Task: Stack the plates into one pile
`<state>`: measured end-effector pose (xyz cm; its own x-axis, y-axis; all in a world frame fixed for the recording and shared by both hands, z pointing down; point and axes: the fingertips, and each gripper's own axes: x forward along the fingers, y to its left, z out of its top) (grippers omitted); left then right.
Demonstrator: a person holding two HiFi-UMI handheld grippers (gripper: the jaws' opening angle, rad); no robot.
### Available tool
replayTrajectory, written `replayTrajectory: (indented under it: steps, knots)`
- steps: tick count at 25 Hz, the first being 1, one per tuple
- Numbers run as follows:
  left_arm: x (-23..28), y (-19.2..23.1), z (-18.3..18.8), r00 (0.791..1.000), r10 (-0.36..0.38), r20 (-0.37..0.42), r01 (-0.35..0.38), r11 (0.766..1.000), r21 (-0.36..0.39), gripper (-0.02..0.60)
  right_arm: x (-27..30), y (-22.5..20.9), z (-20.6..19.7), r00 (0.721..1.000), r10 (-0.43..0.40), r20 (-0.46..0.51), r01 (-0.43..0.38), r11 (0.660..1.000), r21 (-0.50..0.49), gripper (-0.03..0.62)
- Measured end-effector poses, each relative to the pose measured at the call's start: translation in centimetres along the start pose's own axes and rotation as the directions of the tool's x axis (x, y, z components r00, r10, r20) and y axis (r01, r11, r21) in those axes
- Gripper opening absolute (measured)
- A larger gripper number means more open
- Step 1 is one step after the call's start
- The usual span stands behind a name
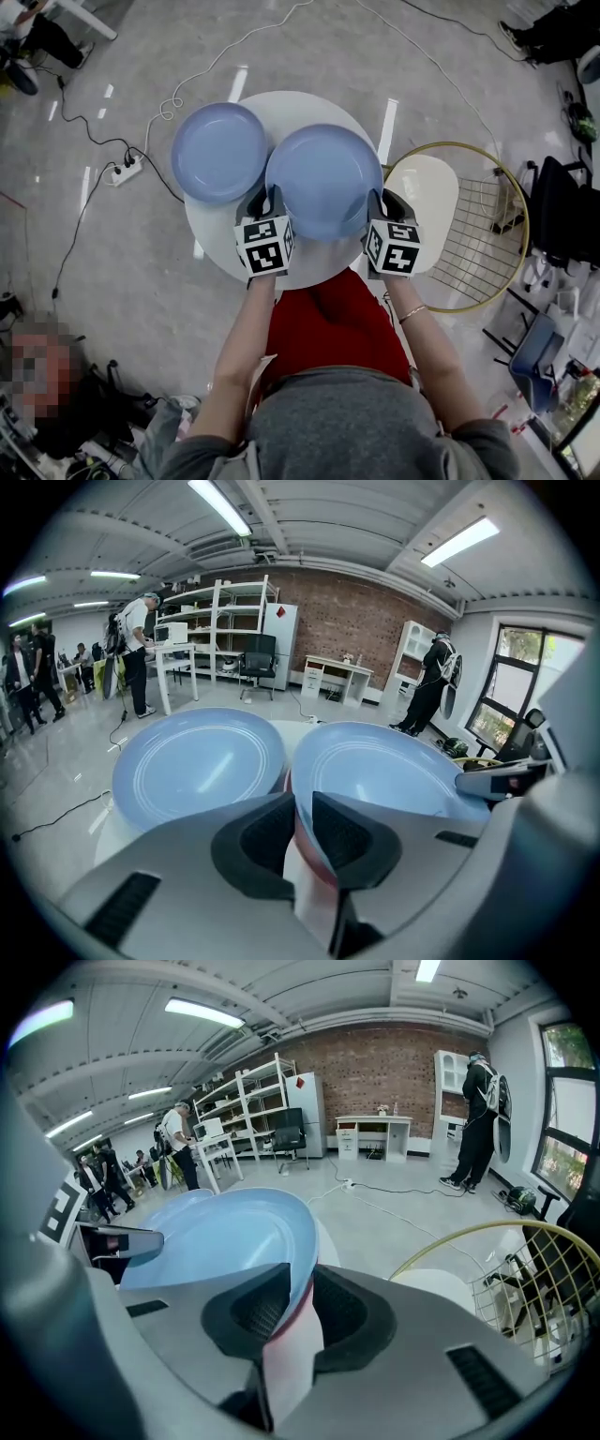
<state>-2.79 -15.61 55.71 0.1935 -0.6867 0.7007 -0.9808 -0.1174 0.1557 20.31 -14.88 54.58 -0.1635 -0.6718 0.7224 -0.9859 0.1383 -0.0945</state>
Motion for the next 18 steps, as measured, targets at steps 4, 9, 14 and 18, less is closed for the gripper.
replayTrajectory:
  steps: [4, 9, 14, 18]
  knots:
    - [0.6, 0.1, -0.5, 1.0, 0.009, -0.016, -0.009, 1.0, 0.003, 0.066, 0.7, -0.2, -0.4, 1.0, -0.003, -0.012, 0.002, 1.0, -0.019, 0.091]
    - [0.9, -0.1, -1.1, 0.999, 0.024, -0.032, -0.024, 1.0, 0.02, 0.067, 1.2, -0.4, -0.8, 1.0, -0.007, -0.024, 0.006, 0.999, -0.045, 0.091]
    - [1.2, 0.0, -1.8, 0.999, 0.026, -0.046, -0.025, 0.999, 0.023, 0.069, 1.6, -0.4, -1.5, 0.999, -0.009, -0.039, 0.007, 0.998, -0.061, 0.092]
    - [1.3, 0.2, -1.6, 0.999, 0.028, -0.044, -0.028, 0.999, 0.022, 0.069, 1.9, -0.2, -1.5, 0.999, -0.01, -0.041, 0.007, 0.997, -0.072, 0.092]
